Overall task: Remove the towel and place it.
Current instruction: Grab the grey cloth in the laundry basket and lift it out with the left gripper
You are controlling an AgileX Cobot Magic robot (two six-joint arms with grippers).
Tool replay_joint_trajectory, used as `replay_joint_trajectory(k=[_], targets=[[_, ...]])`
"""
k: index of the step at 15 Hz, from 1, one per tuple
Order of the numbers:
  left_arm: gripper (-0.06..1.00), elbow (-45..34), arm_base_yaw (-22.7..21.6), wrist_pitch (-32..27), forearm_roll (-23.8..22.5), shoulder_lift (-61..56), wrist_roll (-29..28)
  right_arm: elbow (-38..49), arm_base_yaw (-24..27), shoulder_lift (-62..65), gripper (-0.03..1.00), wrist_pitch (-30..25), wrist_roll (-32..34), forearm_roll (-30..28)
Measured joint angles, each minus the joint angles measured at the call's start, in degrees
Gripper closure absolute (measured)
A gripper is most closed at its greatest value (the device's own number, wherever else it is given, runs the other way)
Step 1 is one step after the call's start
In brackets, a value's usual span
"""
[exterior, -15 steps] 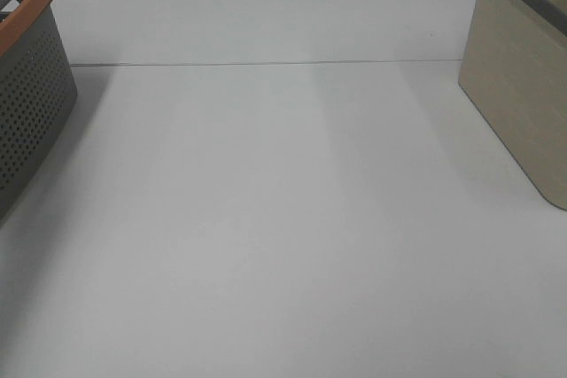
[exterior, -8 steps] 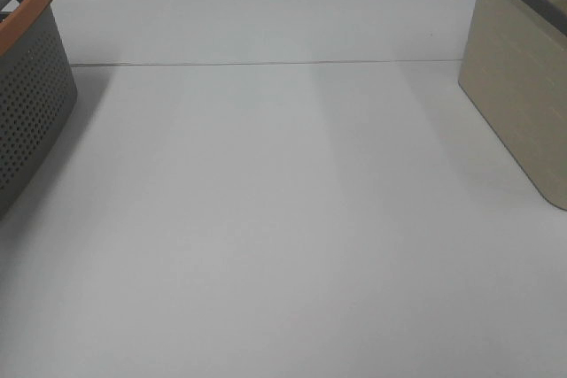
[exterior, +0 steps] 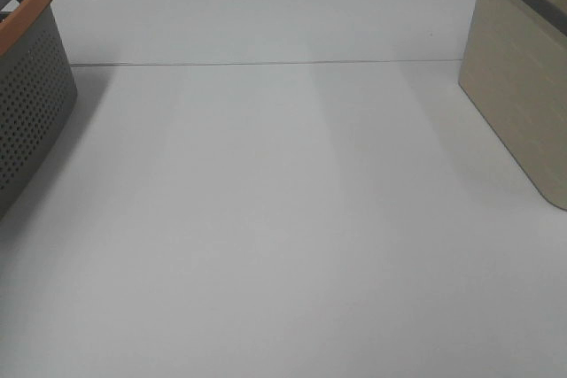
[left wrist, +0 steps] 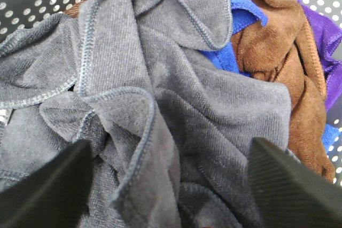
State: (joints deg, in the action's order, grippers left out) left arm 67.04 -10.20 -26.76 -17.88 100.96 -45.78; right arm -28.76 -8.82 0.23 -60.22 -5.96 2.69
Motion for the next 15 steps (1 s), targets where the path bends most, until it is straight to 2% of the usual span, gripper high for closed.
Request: replay_joint_trajectory(k=[1,4,5,10,15], targets=[[0.31,0.0,0.0,0.3,0.0,0.1,0.0,0.0,0.0,0.0,0.12,0.0,0.0,0.0],[0.85,0.0,0.0,1.9,0.0,0.1,0.0,0.0,0.0,0.0,0.12,0.0,0.1,-0.1],[0.93,0.0,0.0,2.5,0.0,0.0,0.0,0.0,0.0,0.0,0.12,0.0,0.1,-0.2],[0.94,0.0,0.0,2.8,0.0,-4.2,1.1,0.0,0.0,0.0,0.12,0.0,0.2,-0.2],[0.94,0.0,0.0,7.5,0.0,-16.3,6.0,0.0,0.0,0.0,0.13,0.0,0.6,-0.3]])
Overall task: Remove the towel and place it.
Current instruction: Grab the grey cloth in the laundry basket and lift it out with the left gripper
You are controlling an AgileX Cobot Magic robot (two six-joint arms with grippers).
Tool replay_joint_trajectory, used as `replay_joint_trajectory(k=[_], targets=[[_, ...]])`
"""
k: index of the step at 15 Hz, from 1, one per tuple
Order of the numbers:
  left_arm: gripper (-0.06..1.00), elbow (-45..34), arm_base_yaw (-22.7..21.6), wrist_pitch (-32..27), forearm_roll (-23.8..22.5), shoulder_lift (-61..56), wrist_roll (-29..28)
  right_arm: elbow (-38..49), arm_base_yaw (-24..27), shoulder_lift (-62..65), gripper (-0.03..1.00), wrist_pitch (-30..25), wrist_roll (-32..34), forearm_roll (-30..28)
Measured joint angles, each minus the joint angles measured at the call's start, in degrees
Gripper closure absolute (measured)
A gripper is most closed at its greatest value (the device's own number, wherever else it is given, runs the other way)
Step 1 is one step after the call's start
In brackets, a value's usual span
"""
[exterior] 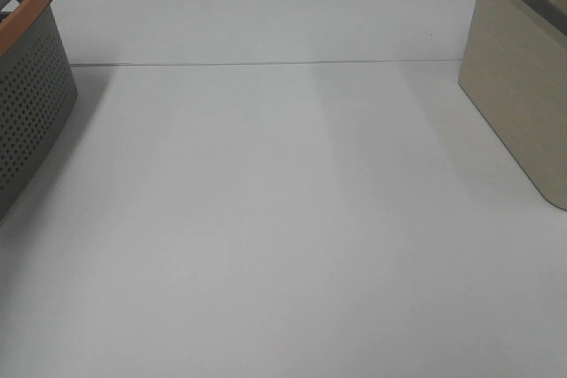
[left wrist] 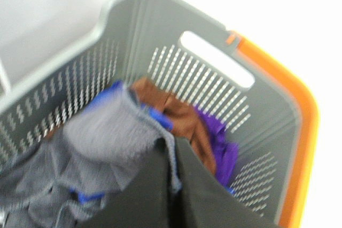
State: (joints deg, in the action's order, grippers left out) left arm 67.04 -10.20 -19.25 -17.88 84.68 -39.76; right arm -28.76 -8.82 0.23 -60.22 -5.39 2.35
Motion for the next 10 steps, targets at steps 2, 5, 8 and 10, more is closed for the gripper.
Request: replay_joint_trajectory(k=[2,5,8,10], targets=[[0.94,0.0,0.0,2.7,0.0,-3.9,0.8,0.0,0.0,0.0,0.14,0.0,0.1,0.0],[0.94,0.0,0.0,11.8,0.0,-9.5,1.7,0.0,0.0,0.0,0.14,0.0,0.2,0.0],[0.94,0.0,0.0,20.5,-0.7,-12.5,2.6,0.0,0.0,0.0,0.15,0.0,0.3,0.0],[0.94,1.3,0.7,22.7,-1.3,-13.8,3.0,0.0,0.0,0.0,0.15,0.0,0.3,0.0]])
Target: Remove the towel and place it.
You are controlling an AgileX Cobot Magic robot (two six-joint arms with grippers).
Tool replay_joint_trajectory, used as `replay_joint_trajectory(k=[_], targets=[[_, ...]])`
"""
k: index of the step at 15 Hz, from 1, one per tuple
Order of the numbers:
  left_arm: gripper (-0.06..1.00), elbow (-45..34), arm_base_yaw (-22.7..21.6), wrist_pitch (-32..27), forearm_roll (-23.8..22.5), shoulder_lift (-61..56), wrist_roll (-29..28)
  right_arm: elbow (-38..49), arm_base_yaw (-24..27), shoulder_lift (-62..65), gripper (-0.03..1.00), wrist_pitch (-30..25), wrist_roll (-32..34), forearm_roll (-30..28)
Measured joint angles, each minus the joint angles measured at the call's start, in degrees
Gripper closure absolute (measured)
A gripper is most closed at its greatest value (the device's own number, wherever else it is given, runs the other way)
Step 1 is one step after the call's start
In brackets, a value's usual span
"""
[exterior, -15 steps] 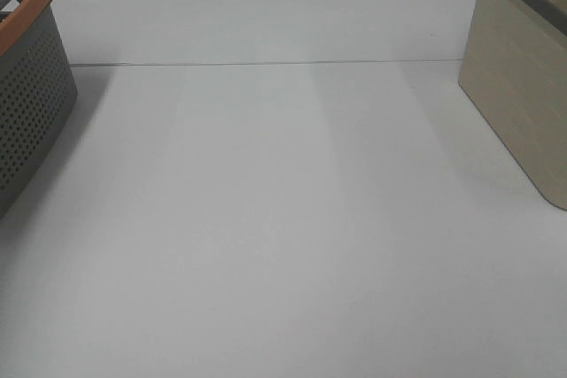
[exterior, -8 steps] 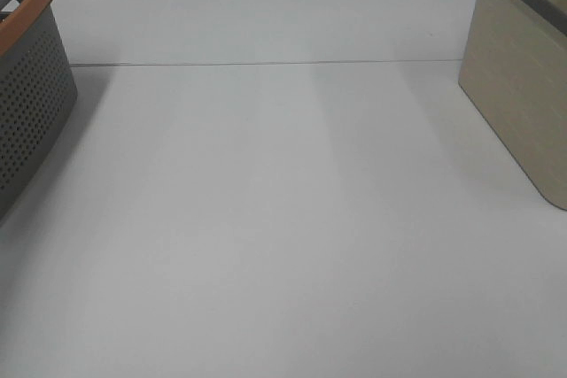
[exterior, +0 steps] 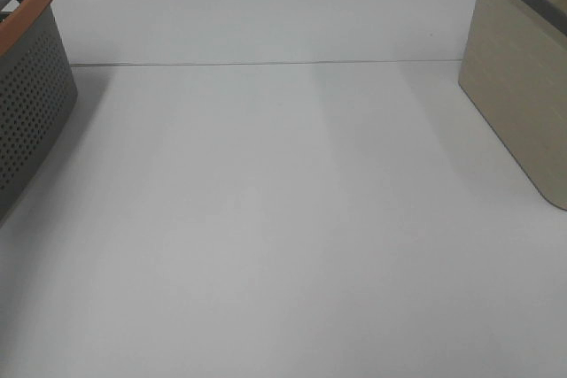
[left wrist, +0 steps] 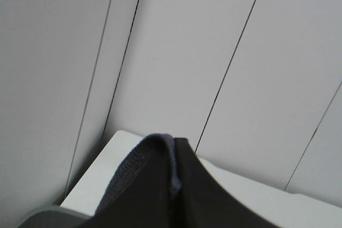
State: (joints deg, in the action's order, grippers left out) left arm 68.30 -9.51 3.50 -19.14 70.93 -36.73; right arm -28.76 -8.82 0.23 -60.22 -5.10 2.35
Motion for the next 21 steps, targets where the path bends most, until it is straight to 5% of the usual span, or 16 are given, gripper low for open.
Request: replay_joint_trajectory(k=[11,17,21], targets=[[0.94,24.0,17.8,1.6,-2.5,7.6,0.1,0.0,0.0,0.0,0.15,0.0,0.0,0.0],[0.94,24.2,31.5,-6.8,-6.5,14.4,0.2,0.0,0.0,0.0,0.15,0.0,0.3,1.0],[0.94,24.2,35.3,-14.7,-4.5,16.2,4.7,-0.2,0.0,0.0,0.17,0.9,0.4,5.8]])
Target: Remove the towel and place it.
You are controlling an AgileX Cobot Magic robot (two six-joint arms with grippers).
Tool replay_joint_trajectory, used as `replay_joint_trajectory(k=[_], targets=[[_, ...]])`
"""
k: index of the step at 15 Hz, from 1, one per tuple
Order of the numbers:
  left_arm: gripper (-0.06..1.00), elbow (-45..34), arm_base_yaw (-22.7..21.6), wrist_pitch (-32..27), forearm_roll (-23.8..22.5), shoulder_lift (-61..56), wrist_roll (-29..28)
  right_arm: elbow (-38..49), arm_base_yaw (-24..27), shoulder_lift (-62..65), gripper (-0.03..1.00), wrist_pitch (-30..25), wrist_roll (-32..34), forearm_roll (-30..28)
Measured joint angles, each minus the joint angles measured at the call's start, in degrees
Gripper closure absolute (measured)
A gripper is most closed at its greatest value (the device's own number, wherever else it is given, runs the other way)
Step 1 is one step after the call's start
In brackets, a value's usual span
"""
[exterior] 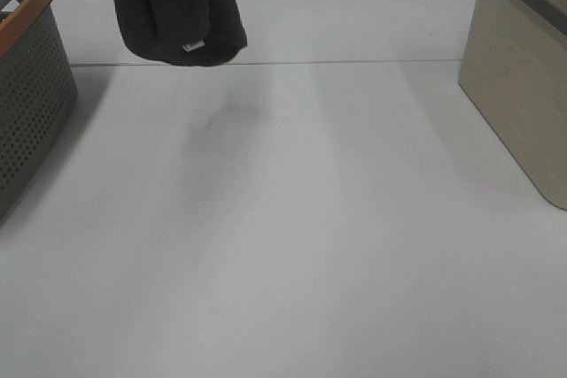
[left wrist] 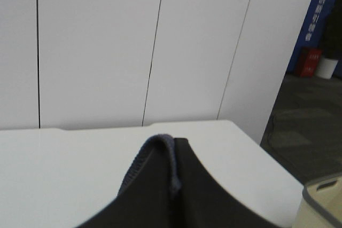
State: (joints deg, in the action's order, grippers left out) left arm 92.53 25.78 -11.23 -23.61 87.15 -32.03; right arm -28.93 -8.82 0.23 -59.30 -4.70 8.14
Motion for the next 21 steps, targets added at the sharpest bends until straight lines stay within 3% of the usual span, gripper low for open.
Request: replay_joint_trajectory(k=[3,5,7,8,10,12,16,19,21], targets=[[0.94,0.1,2.5,-6.6,10.8,1.0,14.2,-0.5,0.0,-1.4,0.19,6.8,-2.8,3.8],[0.94,0.0,3.0,-9.7,24.8,1.8,30.5,-0.5,0.0,-6.0,0.20,13.6,-7.8,6.9],[0.94,-2.9,3.0,-10.1,37.5,1.9,46.0,-0.5,0.0,-12.8,0.20,21.2,-17.0,10.4],[0.94,-5.2,3.0,-10.3,46.6,1.9,54.5,-0.5,0.0,-17.8,0.20,26.4,-24.1,15.0],[0.94,-7.3,3.0,-10.5,54.4,2.0,62.4,-0.5,0.0,-25.8,0.20,30.0,-34.5,25.5],[0.94,-8.1,3.0,-10.9,58.4,2.0,65.3,-0.5,0.0,-33.4,0.21,30.2,-49.5,39.2],[0.94,-8.2,3.0,-8.5,59.2,2.0,65.8,-0.5,0.0,-47.7,0.26,28.9,-80.7,64.7],[0.94,-8.2,3.0,-6.5,59.2,2.0,65.8,-0.5,0.0,-57.5,0.27,26.5,-95.7,78.0],[0.94,-8.2,3.0,-4.8,59.2,2.0,65.2,-0.5,-0.4,-61.7,0.27,25.4,-101.0,83.7]])
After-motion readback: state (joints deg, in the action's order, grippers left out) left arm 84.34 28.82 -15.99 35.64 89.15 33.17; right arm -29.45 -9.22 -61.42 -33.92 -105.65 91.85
